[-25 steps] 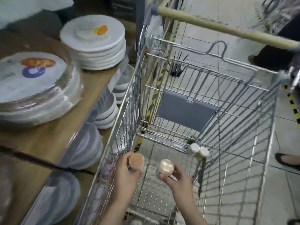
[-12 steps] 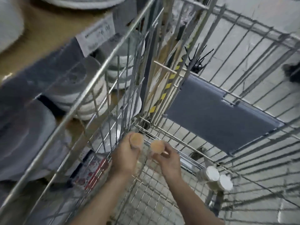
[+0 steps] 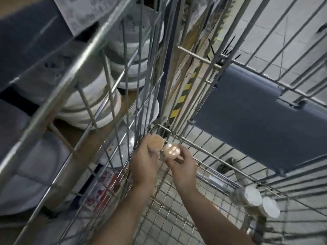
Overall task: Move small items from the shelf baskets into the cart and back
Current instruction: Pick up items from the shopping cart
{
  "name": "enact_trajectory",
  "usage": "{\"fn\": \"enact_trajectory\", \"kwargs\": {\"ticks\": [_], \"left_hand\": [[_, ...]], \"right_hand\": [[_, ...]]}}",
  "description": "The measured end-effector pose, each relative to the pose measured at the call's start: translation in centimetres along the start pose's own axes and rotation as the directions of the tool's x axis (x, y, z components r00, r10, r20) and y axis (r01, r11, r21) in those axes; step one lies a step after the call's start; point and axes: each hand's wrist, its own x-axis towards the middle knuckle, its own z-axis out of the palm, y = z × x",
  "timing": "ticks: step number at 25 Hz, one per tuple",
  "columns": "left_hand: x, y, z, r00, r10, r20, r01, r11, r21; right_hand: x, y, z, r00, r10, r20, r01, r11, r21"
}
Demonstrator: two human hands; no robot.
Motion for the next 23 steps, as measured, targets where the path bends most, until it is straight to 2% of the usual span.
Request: {"fn": "enact_trajectory", "kwargs": {"ticks": [5, 13, 18, 23], "left_hand": [[0.1, -1.5, 0.5, 0.999, -0.018, 0.047, 0.023, 0.993, -0.118], [-0.3, -2.1, 0.0, 0.986, -0.096, 0.139, 0.118, 0.980, -0.160], [0.0, -2.1, -0.5, 0.971, -0.136, 0.198, 0.175, 0.966, -0.192], [-0.9, -1.3, -1.8, 0.962, -0.145, 0.230, 0.189, 0.965, -0.184]], "right_hand": [[0.0, -0.4, 0.7, 1.000, 0.006, -0.031, -0.004, 0.999, 0.054], [-0.4, -0.7, 1.7, 0.994, 0.042, -0.103, -0.026, 0.989, 0.148], [-0.1, -0.7, 2.8, 0.991, 0.032, -0.129, -0.017, 0.993, 0.117], [-0.3, -1.3, 2.3, 0.987, 0.076, -0.145, -0.070, 0.996, 0.046]]}}
